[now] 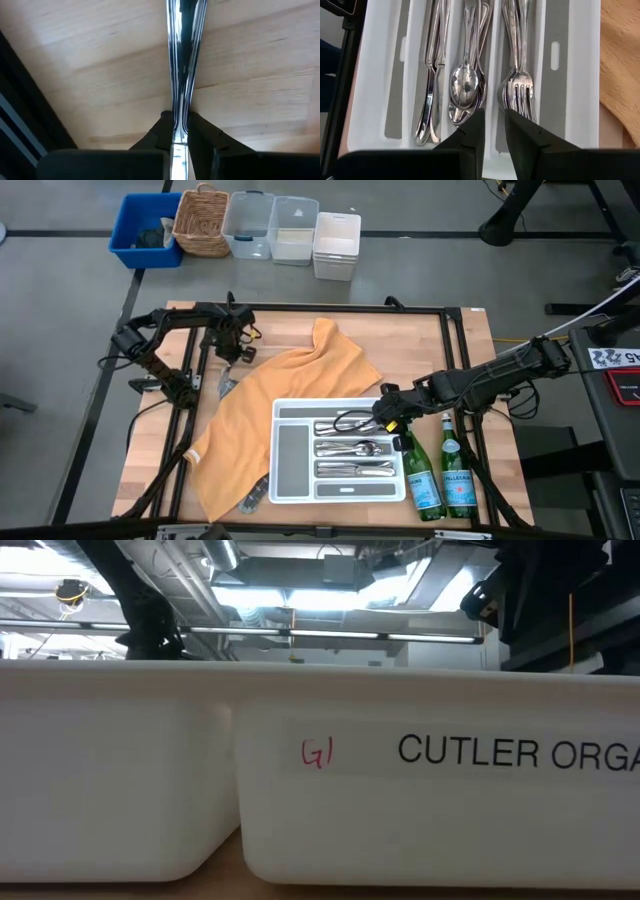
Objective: Sort silverware
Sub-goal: Put the silver table knife into the white silverware tray
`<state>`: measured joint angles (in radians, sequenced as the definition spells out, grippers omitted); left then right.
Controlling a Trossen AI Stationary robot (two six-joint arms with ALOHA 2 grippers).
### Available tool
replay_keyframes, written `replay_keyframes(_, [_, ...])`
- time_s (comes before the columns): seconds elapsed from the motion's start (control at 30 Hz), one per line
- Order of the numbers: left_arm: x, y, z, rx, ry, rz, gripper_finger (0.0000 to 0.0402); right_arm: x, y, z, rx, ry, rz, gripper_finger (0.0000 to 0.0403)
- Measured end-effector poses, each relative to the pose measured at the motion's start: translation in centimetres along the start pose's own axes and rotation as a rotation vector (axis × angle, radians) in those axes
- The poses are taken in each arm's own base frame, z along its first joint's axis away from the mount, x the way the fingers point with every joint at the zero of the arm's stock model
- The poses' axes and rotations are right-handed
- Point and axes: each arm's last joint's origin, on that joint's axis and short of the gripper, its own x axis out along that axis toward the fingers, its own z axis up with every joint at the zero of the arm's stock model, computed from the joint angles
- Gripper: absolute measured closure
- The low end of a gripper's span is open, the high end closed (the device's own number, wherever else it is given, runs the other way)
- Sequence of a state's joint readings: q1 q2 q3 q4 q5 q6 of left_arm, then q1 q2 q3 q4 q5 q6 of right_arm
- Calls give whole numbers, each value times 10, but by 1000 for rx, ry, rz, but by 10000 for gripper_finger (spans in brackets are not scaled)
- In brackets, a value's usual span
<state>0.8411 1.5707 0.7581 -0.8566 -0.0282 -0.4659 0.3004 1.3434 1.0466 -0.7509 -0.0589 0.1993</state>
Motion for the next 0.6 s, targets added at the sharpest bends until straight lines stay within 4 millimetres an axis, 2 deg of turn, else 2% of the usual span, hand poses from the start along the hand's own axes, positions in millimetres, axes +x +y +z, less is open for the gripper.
replay_keyframes(0.4, [-7, 6, 16, -2, -62, -85, 370, 0, 0, 0, 0, 0, 0, 327])
replay_keyframes(0.6, [-7, 7, 18, -12, -73, -87, 368, 0, 0, 0, -26, -1, -3, 327])
